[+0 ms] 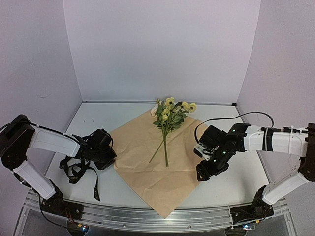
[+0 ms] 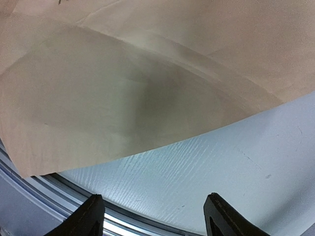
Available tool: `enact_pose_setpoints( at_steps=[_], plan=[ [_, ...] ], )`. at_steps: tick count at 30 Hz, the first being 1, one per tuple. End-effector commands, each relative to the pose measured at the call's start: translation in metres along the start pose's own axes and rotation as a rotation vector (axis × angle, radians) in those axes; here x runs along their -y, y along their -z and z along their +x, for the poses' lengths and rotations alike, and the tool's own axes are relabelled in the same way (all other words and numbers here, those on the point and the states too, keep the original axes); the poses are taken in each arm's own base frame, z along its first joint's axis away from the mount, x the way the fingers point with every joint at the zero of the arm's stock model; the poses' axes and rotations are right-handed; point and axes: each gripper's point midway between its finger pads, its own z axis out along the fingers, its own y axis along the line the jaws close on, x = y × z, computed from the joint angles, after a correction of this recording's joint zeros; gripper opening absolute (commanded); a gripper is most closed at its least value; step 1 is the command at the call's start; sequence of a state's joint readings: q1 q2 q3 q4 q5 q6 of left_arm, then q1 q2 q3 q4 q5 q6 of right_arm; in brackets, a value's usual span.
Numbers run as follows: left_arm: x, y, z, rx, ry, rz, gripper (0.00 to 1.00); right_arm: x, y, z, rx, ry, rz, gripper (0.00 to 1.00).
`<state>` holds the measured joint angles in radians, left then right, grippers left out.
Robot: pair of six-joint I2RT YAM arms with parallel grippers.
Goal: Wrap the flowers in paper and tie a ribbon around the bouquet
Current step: Pick up the left corner of the flattened wrapping paper at the center of the board.
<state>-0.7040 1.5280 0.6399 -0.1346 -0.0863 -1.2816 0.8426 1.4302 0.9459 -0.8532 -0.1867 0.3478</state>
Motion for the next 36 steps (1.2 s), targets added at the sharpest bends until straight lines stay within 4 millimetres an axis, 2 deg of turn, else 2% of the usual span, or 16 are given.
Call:
enact_pose_setpoints(
  at_steps=[1,6,10,12,15,17,19,23,26,32,36],
  plan=[
    [0.0,0.008,-0.01,0.04,-0.016,-0.02,0.0,-0.022,0.01,0.001,0.074,0.252,0.003,0.73],
    [0.005,0.016,-0.011,0.033,-0.04,-0.019,0.0,-0.058,0.005,0.006,0.131,0.52,-0.018,0.76],
    [0.008,0.02,-0.009,0.024,-0.046,-0.003,0.0,-0.082,0.001,0.0,0.168,0.636,0.007,0.78],
    [0.008,0.021,-0.009,0.022,-0.047,-0.001,0.0,-0.087,0.0,-0.02,0.193,0.611,0.067,0.77],
    [0.008,0.023,-0.009,0.022,-0.047,0.002,0.0,-0.099,0.002,-0.06,0.249,0.537,0.155,0.73],
    [0.007,0.024,-0.009,0.022,-0.047,0.002,0.0,-0.108,-0.001,-0.08,0.255,0.5,0.185,0.68],
    [0.008,0.025,-0.008,0.019,-0.05,0.006,0.0,-0.122,-0.007,-0.092,0.251,0.471,0.164,0.5],
    [0.008,0.025,-0.006,0.004,-0.059,0.011,0.0,-0.155,-0.024,-0.104,0.208,0.432,0.06,0.26],
    [0.008,0.024,-0.004,-0.005,-0.062,0.014,0.0,-0.168,-0.041,-0.109,0.171,0.413,0.024,0.16],
    [0.008,0.03,-0.003,-0.008,-0.061,0.026,0.0,-0.175,-0.072,-0.12,0.135,0.338,0.006,0.14],
    [0.009,0.035,-0.005,-0.003,-0.065,0.034,0.0,-0.169,-0.09,-0.128,0.12,0.278,0.02,0.14]
  ],
)
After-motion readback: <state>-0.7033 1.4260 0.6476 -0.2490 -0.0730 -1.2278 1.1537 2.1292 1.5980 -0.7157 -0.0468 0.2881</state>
